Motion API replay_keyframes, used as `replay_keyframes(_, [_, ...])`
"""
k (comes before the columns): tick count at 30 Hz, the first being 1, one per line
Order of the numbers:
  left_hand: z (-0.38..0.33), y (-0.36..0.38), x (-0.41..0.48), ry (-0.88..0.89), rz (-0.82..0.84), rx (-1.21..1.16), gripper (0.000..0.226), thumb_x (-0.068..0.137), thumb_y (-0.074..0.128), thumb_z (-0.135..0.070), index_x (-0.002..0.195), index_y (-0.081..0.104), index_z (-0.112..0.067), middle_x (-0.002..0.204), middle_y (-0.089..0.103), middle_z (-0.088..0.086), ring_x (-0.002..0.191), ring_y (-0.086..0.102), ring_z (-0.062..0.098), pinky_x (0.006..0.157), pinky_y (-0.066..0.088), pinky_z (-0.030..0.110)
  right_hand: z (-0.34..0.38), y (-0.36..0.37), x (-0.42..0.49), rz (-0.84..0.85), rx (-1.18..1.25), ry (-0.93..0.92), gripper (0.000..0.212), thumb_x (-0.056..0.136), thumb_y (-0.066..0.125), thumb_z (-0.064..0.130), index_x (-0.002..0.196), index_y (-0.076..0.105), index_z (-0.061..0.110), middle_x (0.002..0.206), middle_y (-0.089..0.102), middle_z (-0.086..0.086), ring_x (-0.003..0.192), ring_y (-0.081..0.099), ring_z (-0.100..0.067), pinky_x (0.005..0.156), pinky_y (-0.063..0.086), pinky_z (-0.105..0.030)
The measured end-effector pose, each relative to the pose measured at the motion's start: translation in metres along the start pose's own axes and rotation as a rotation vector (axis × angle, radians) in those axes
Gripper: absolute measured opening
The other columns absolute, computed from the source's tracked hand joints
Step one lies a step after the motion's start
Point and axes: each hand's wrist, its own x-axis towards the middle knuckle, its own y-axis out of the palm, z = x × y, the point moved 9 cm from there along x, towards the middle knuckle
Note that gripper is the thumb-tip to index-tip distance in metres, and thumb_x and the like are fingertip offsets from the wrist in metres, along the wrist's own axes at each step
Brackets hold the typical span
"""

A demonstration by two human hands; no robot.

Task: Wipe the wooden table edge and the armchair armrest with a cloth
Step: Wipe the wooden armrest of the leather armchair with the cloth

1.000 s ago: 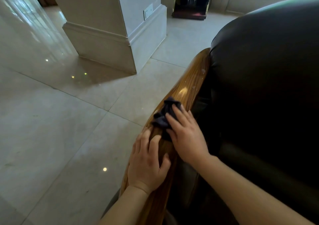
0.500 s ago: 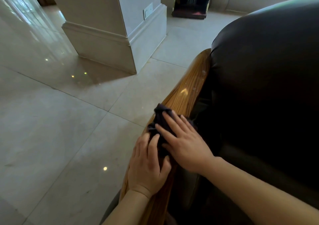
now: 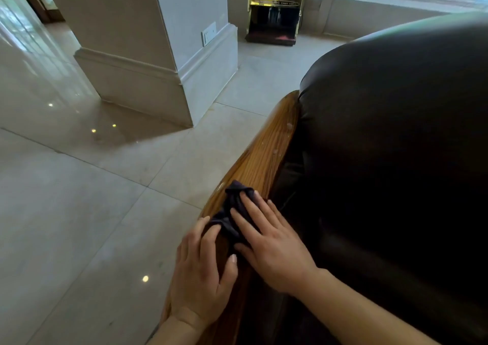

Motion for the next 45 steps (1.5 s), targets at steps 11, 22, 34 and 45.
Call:
replay_keyframes(11, [-0.033,0.027,0.117,0.002,0.058,0.027,0.059,0.094,0.028,-0.050,0.144,0.044,-0.021,0.151,0.044,0.004,0.140,0.037,0.020,0.113,0.037,0.044,-0.051,-0.007,0.040,-0.175,0.412,0.460,0.065,0.103,0.043,0.030,0.157,0.008,0.023,0.159,-0.028,0.008,0.151,-0.010,-0.020,0.120,0.005,-0.033])
replay_keyframes(22, [-0.032,0.018,0.112,-0.018,0.019,-0.037,0.052,0.094,0.036,-0.042,0.134,0.053,-0.015,0.138,0.056,0.008,0.126,0.053,0.023,0.098,0.052,0.046,-0.070,-0.011,0.035,-0.355,0.699,0.615,0.067,0.100,0.046,0.038,0.156,0.009,0.032,0.164,-0.010,0.016,0.149,0.006,-0.006,0.114,0.013,-0.018])
replay_keyframes(34, [-0.029,0.015,0.113,-0.069,-0.024,-0.065,0.054,0.093,0.035,-0.039,0.137,0.052,-0.012,0.144,0.050,0.012,0.125,0.054,0.026,0.090,0.055,0.040,-0.098,-0.038,0.104,-0.118,0.130,0.298,0.060,0.100,0.038,0.039,0.154,0.026,0.017,0.166,0.009,-0.005,0.152,-0.007,-0.023,0.122,-0.005,-0.042])
replay_keyframes(45, [-0.032,0.026,0.115,-0.006,0.054,0.116,0.052,0.094,0.035,-0.037,0.140,0.052,-0.020,0.151,0.046,0.006,0.134,0.048,0.022,0.102,0.049,0.039,-0.125,-0.073,0.114,-0.161,0.053,0.239,0.043,0.091,0.061,0.013,0.134,0.057,0.005,0.149,0.046,-0.018,0.133,0.043,-0.041,0.112,0.035,-0.043])
